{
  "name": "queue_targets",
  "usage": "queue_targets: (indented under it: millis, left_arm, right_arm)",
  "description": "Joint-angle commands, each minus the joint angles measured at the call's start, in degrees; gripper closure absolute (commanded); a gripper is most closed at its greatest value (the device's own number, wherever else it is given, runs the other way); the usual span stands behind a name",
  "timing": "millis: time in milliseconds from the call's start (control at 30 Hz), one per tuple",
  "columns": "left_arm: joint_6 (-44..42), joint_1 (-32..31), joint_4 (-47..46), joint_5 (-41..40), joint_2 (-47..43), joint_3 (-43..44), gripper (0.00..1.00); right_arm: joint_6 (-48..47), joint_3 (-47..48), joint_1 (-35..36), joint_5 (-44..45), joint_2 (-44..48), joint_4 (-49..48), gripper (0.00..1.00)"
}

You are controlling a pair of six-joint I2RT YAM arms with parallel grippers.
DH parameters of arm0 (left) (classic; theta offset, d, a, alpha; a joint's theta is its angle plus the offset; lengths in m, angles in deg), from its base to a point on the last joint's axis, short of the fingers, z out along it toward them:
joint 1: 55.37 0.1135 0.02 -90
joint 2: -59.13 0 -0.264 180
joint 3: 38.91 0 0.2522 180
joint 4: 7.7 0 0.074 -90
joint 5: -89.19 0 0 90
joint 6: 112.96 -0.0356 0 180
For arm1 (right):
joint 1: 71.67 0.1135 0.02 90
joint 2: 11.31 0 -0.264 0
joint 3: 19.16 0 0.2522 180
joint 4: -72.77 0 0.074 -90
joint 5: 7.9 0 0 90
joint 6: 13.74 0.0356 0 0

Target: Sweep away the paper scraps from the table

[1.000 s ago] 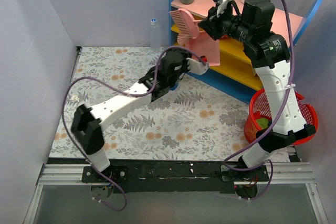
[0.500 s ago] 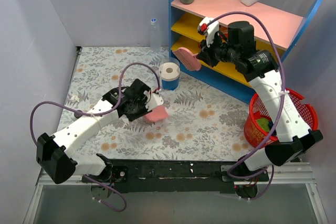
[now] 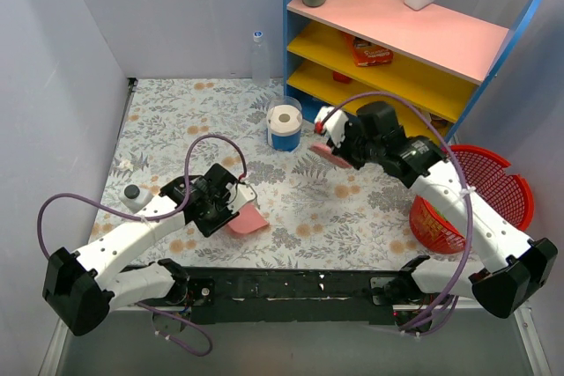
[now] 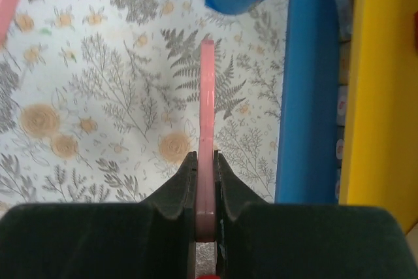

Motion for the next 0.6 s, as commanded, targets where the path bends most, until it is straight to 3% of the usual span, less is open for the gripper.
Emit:
queue_targets:
  millis: [0, 200, 333, 433, 567]
  left_arm:
    - [4.0, 1.8, -2.6, -1.0, 0.1, 0.7, 1.00]
    - [5.6, 8.5, -2.1, 2.6, 7.4, 8.3, 1.00]
    - [6.3, 18.7, -2.7, 9.8, 14.0, 17.0, 1.00]
    - [8.5, 19.9, -3.9, 10.5, 18.0, 20.2, 1.00]
    - [11.4, 19.9, -6.4, 10.2, 20.5, 18.2, 0.99]
  right_arm:
    - [-10.2, -8.4, 5.3, 14.9, 3.3, -8.9, 0.99]
    - [-17.9, -15.9, 7.4, 21.7, 4.2, -17.9, 0.99]
    - [-21.4, -21.9, 7.5, 22.1, 4.9, -25.7, 0.99]
    - [-23.2, -26.8, 7.8, 19.5, 6.4, -27.9, 0.99]
    - [-26.0, -33.3, 9.3, 18.8, 8.0, -33.5, 0.99]
